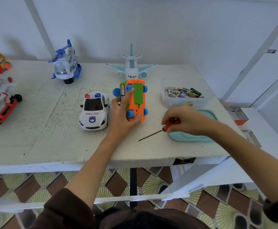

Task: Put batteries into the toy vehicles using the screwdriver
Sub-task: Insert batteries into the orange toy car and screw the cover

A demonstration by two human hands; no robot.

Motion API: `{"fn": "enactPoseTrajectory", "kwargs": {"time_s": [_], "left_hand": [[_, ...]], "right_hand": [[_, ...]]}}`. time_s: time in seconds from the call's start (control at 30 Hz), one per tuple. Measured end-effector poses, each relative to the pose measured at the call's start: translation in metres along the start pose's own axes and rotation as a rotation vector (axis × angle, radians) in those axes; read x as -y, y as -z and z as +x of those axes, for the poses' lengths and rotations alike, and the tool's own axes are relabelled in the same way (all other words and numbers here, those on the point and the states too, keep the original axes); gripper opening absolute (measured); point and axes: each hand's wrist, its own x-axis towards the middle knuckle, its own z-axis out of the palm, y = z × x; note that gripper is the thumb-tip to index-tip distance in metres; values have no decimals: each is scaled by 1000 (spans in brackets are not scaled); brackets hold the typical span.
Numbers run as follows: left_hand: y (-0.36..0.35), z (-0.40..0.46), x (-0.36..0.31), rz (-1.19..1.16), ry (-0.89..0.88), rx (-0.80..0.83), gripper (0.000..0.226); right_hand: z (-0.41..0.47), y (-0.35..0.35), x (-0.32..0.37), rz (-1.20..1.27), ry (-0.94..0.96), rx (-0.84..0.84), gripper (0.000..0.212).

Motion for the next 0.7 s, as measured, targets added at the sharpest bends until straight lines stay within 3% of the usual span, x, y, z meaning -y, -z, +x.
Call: {"fn": "enactPoseTrajectory", "kwargs": {"time_s": [0.1,0.7], "left_hand": [[2,-1,-2,-17,7,0,71],[4,2,-13,-21,64,-23,76]], "right_hand": [[10,-16,3,79,65,-42,13],[38,-51,-6,-92,150,-152,10]]}}
